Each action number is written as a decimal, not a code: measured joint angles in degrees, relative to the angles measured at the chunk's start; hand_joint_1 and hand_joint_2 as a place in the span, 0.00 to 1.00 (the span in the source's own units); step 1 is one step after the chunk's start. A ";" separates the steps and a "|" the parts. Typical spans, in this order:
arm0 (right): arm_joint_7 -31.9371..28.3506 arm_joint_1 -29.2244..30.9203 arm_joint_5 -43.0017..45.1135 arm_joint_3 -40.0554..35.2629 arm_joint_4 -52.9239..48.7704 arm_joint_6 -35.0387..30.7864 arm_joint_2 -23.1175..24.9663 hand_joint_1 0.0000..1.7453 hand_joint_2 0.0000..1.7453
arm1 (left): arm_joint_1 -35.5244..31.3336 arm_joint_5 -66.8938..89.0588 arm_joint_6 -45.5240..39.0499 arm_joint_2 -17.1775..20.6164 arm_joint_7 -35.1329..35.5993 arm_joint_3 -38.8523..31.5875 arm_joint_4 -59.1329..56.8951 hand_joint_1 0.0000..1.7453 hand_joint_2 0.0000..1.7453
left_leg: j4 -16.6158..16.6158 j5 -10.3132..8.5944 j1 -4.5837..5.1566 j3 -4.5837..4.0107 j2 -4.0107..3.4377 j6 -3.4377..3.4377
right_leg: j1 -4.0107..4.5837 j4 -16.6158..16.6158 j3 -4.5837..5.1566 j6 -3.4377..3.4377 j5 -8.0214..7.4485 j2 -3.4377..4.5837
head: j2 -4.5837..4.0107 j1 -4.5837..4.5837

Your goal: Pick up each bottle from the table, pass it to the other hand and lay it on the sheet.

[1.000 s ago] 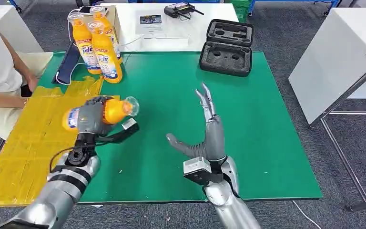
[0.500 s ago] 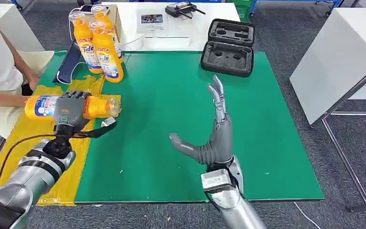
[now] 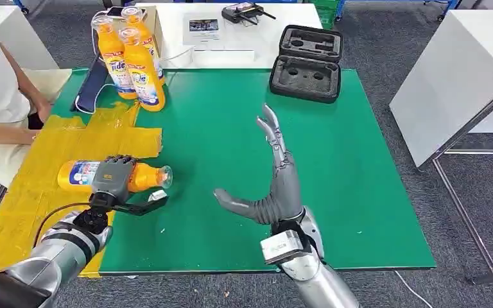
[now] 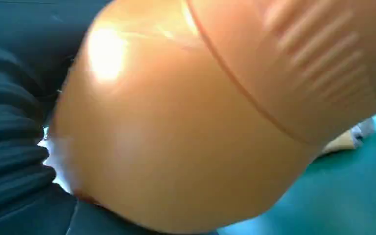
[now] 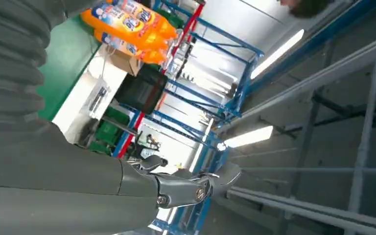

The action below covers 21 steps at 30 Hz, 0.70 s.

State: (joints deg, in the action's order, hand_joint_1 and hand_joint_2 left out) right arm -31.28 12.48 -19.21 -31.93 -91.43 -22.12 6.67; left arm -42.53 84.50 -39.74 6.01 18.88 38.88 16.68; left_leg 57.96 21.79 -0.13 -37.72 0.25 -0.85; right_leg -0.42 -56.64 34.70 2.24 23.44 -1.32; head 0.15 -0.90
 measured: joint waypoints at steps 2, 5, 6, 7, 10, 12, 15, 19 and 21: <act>0.02 0.16 -0.15 -0.28 0.35 0.00 0.00 0.00 1.00 | 0.54 -1.20 0.46 -0.41 -0.70 -0.68 -0.46 0.00 1.00 | 0.00 0.00 0.00 0.00 0.01 0.00 | 0.00 0.00 0.00 0.00 0.00 -0.01 | 0.00 -0.02; 0.35 0.29 -0.65 -0.44 0.74 0.00 0.00 0.00 1.00 | 0.58 -3.62 2.42 -0.74 -2.09 -2.53 -0.74 0.00 1.00 | 0.00 0.01 0.00 0.01 0.01 0.01 | 0.00 0.00 -0.03 0.00 0.00 0.00 | 0.00 -0.04; 0.57 0.28 -0.85 -0.50 0.83 0.00 0.00 0.00 1.00 | 0.58 -4.88 3.10 -0.83 -2.92 -3.37 -0.81 0.00 1.00 | -0.01 0.01 0.00 0.02 0.00 0.01 | 0.00 0.00 -0.03 -0.01 0.00 0.00 | 0.00 -0.02; 0.68 0.27 -1.01 -0.50 0.94 0.00 0.00 0.00 1.00 | 0.59 -6.14 3.32 -0.96 -3.67 -4.33 -0.81 0.00 1.00 | -0.01 0.01 0.00 0.02 0.00 0.01 | 0.00 0.00 -0.03 -0.01 0.00 0.00 | 0.00 -0.02; 0.87 0.26 -1.16 -0.50 1.14 0.00 0.00 0.00 1.00 | 0.71 -8.18 3.26 -1.24 -5.25 -7.11 -0.83 0.00 1.00 | -0.01 0.00 0.00 0.05 0.00 0.01 | 0.00 0.00 -0.05 -0.01 0.00 0.00 | 0.00 -0.02; 0.98 0.26 -1.18 -0.50 1.16 0.00 0.02 0.00 1.00 | 0.86 -9.72 2.71 -1.44 -6.64 -8.93 -0.83 0.00 1.00 | -0.01 0.00 0.00 0.06 0.00 0.01 | 0.01 0.00 -0.07 -0.01 0.00 0.00 | 0.00 -0.02; 0.98 0.23 -1.44 -0.50 1.16 -0.04 0.02 0.00 1.00 | 1.15 -13.28 1.73 -1.81 -9.63 -11.93 -0.83 0.00 1.00 | -0.01 0.00 0.00 0.09 0.00 0.01 | 0.00 0.00 -0.09 -0.01 0.00 0.00 | 0.00 -0.02; 0.98 0.23 -1.49 -0.50 1.16 -0.07 0.00 0.00 1.00 | 1.33 -13.90 1.35 -2.18 -10.44 -14.68 -0.81 0.00 1.00 | -0.01 0.00 0.00 0.10 0.00 0.01 | 0.00 0.00 -0.10 -0.01 0.00 0.00 | 0.00 -0.02; 0.98 0.23 -1.49 -0.50 1.16 -0.07 0.02 0.00 1.00 | 1.37 -13.92 1.33 -2.32 -10.51 -15.41 -0.81 0.00 1.00 | -0.01 0.00 0.00 0.10 0.00 0.01 | 0.00 0.00 -0.10 -0.01 0.00 0.00 | 0.00 -0.02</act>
State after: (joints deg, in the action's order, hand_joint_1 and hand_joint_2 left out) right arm -30.29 12.71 -20.70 -32.44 -90.27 -22.18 6.69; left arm -41.16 70.58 -38.40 3.69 8.37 23.47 15.87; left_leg 57.95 21.79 -0.13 -37.63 0.25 -0.84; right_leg -0.42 -56.64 34.60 2.23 23.44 -1.33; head 0.15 -0.92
